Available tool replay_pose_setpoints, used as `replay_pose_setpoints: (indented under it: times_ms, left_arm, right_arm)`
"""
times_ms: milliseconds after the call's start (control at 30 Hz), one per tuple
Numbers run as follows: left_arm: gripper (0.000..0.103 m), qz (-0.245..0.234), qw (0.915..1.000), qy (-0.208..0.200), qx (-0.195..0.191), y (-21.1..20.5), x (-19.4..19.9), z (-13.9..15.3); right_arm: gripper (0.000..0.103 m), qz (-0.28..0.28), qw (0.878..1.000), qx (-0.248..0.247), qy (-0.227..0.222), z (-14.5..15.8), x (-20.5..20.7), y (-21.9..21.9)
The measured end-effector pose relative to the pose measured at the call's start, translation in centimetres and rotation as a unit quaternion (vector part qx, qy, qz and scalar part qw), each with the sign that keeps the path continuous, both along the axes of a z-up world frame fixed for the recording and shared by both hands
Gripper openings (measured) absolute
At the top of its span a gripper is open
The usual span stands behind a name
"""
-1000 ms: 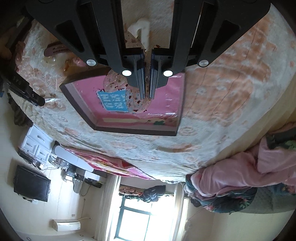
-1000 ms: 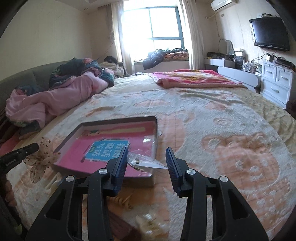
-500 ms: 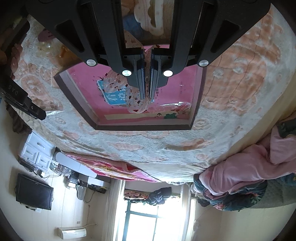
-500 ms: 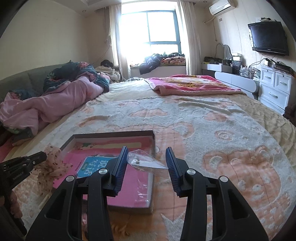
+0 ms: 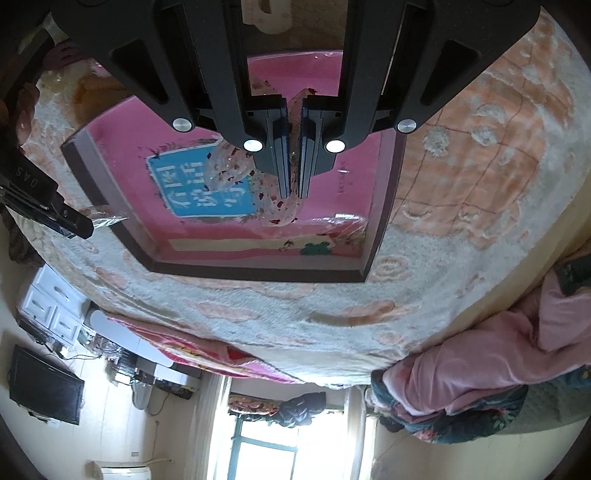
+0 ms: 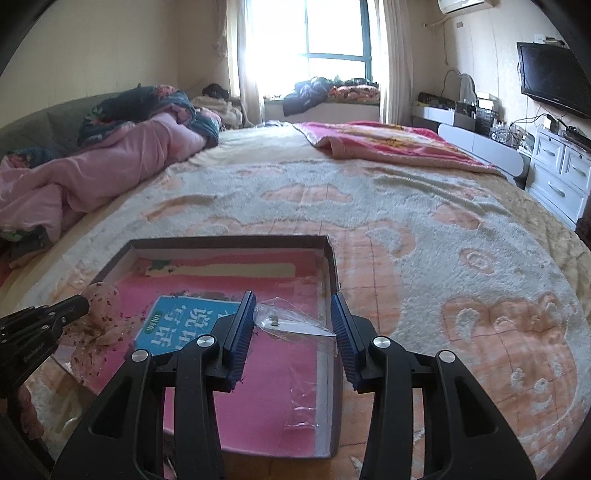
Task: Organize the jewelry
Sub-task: 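Carry the bow into the box with the left tool and release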
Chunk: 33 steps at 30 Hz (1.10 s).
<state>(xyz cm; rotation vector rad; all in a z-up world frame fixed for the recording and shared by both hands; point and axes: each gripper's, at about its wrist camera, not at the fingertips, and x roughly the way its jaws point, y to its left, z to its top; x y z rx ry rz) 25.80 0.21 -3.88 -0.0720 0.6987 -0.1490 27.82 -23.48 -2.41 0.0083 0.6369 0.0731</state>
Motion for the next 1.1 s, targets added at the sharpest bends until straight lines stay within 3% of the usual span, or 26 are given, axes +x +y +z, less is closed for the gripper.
replay_pose_setpoints:
  times_ms: [433,733,867,933,1000,1100]
  left_arm:
    - [0.005,0.014,0.9998,0.015,-0.003,1.0,0.3,-1.2]
    - [0.015,0.018,0.9998,0.013,0.001,0.9,0.0,-0.9]
    - [0.031,0.02,0.9998,0.008,-0.001,0.9,-0.3,-0.5]
    - [0.034,0.022,0.9997,0.004,-0.001,1.1,-0.6,-0.3]
    - [0.05,0.027,0.9996,0.0,-0.002,1.2,-1.0,0.1]
    - [0.063,0.031,0.9995,-0.011,-0.005,1.3,-1.6,0.7]
  right_arm:
    - [0.043,-0.007,0.999,-0.005,0.045,-2.1,1.5,0.0]
    - [0.069,-0.003,1.0,-0.004,0.022,-1.0,0.1,0.2]
    - [0.082,-0.004,1.0,-0.006,-0.009,0.3,-1.5,-0.1]
    - [0.086,-0.005,1.0,-0.006,-0.025,0.9,-2.4,-0.4]
    - [0.09,-0.007,0.999,-0.01,-0.04,1.5,-3.4,-0.6]
    - [0.094,-0.005,0.998,-0.013,-0.058,2.2,-4.5,-0.8]
